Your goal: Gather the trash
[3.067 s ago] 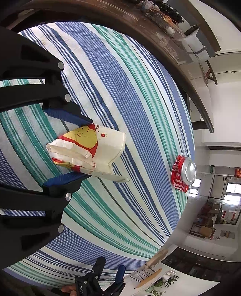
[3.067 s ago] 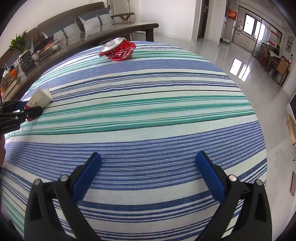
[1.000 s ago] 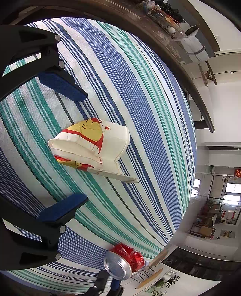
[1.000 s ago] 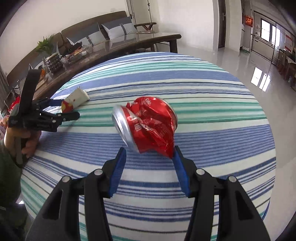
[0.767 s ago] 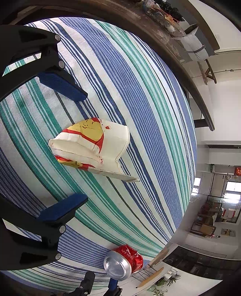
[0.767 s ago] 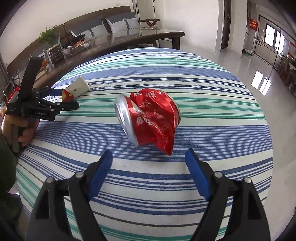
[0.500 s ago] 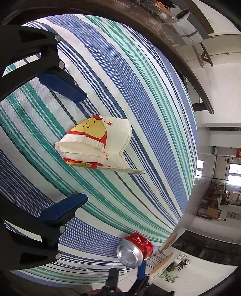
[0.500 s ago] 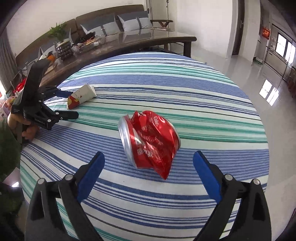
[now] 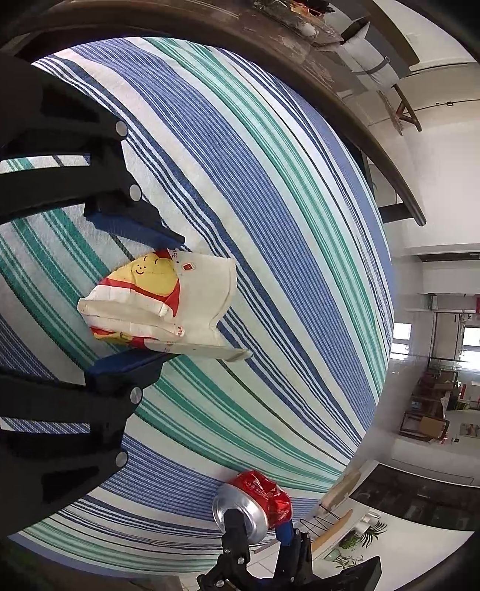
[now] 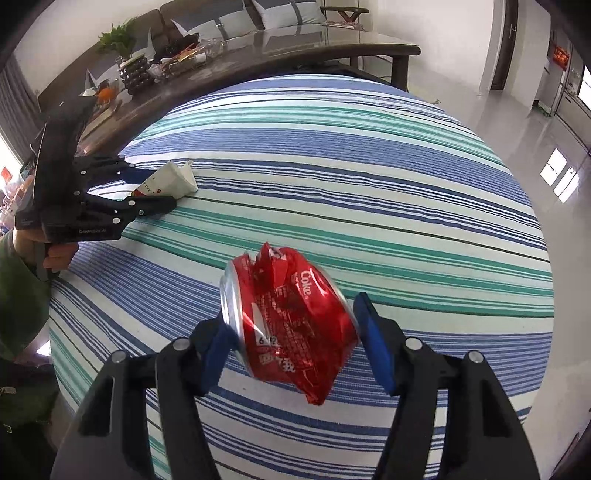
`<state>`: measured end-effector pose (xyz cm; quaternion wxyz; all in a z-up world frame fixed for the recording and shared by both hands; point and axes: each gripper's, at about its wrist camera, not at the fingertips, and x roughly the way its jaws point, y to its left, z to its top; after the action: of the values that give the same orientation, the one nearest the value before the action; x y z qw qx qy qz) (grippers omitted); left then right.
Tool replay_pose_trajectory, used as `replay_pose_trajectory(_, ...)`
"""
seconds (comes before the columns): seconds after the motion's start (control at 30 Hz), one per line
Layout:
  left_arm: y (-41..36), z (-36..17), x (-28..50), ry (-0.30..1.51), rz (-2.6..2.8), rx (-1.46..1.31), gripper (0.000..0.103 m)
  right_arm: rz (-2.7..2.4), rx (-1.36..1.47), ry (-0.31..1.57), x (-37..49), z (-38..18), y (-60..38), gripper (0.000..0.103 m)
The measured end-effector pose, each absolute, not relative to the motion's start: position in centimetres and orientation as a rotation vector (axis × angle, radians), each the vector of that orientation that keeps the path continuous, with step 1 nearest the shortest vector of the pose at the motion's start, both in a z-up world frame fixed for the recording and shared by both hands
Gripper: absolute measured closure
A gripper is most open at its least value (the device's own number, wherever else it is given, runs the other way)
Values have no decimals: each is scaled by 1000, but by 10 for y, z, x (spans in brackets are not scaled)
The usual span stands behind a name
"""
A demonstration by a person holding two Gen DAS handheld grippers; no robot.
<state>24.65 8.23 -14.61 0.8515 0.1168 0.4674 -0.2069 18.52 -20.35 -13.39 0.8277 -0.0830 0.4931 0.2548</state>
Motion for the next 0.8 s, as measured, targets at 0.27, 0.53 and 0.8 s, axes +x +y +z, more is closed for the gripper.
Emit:
replay_pose_trajectory(0.27, 57, -123, 221, 939, -504, 211, 67, 460, -65, 966, 151, -109, -234, 42)
replay_pose_trajectory(0.53, -18, -96, 193, 920, -627, 237, 67, 317, 114, 871, 119, -87, -312, 42)
replay_pose_trajectory(0.8, -130, -75, 158, 920, -832, 216, 67, 72, 273, 807, 63, -88, -436, 42)
